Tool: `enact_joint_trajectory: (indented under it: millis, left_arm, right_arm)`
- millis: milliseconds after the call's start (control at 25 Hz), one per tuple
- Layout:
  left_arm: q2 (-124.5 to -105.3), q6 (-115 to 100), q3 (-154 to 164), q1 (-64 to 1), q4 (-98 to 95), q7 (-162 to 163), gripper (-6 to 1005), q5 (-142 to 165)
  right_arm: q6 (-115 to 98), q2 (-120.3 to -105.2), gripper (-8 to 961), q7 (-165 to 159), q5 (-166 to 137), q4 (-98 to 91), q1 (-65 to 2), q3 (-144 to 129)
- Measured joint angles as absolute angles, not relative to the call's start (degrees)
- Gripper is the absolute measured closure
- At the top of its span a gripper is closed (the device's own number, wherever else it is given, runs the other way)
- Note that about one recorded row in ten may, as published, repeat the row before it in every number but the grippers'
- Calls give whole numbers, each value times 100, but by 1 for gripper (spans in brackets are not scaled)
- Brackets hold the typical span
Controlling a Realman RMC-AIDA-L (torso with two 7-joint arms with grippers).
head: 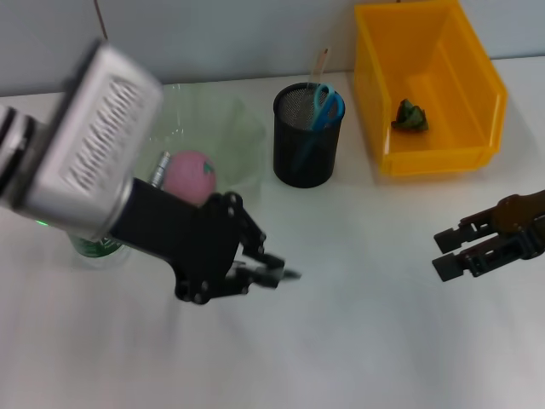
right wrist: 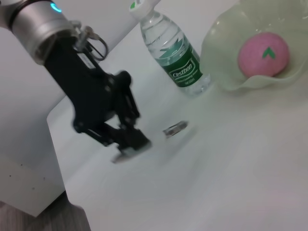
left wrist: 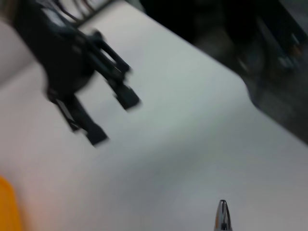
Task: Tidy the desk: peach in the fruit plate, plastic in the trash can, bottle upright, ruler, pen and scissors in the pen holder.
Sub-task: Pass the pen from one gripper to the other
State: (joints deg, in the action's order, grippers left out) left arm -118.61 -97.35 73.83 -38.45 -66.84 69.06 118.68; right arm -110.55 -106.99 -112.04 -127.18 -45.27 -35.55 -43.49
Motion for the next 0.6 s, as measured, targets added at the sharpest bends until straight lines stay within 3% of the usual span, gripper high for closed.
enact_joint_trajectory:
  millis: [240, 600]
  left_arm:
    - [-11859, -9869, 6794, -3503, -6111, 7843, 863, 9693]
    - [-11907, -9379, 7111, -3169, -5116, 8282, 862, 7578]
  right_arm:
    - [-10984, -10583, 187, -11136, -12834, -4618, -3537, -4252]
    - [-10869, -10606, 187, -10227, -12849, -4615, -3380, -3929]
